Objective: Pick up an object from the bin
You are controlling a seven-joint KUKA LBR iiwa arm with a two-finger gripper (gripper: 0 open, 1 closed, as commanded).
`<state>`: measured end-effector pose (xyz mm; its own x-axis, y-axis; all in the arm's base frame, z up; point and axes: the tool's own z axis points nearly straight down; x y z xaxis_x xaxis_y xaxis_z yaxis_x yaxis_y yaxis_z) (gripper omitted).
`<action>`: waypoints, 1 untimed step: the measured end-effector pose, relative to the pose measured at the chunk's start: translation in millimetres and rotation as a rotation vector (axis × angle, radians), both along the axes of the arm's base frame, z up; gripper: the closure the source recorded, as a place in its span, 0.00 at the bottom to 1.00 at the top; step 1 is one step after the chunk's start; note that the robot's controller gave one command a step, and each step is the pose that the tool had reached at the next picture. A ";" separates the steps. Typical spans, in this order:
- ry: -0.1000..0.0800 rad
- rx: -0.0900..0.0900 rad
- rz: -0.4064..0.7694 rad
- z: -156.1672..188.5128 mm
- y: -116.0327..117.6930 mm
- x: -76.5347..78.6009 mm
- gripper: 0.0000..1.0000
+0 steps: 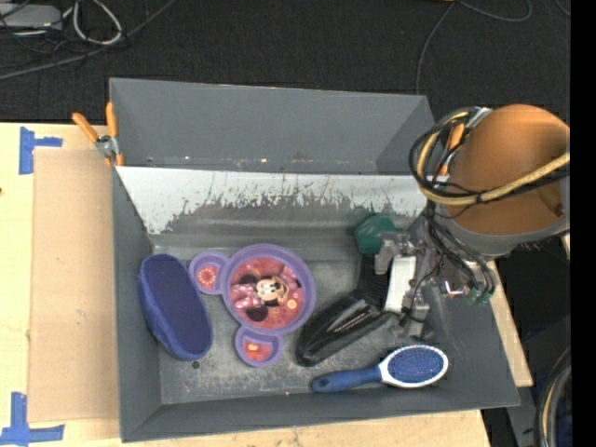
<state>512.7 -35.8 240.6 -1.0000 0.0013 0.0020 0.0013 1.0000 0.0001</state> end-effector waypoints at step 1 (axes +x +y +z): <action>-0.002 0.000 0.119 -57.1 -11.3 -14.1 0.00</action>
Offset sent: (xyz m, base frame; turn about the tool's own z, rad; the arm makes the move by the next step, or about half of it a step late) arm -0.0434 -0.0331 -0.0806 -0.3584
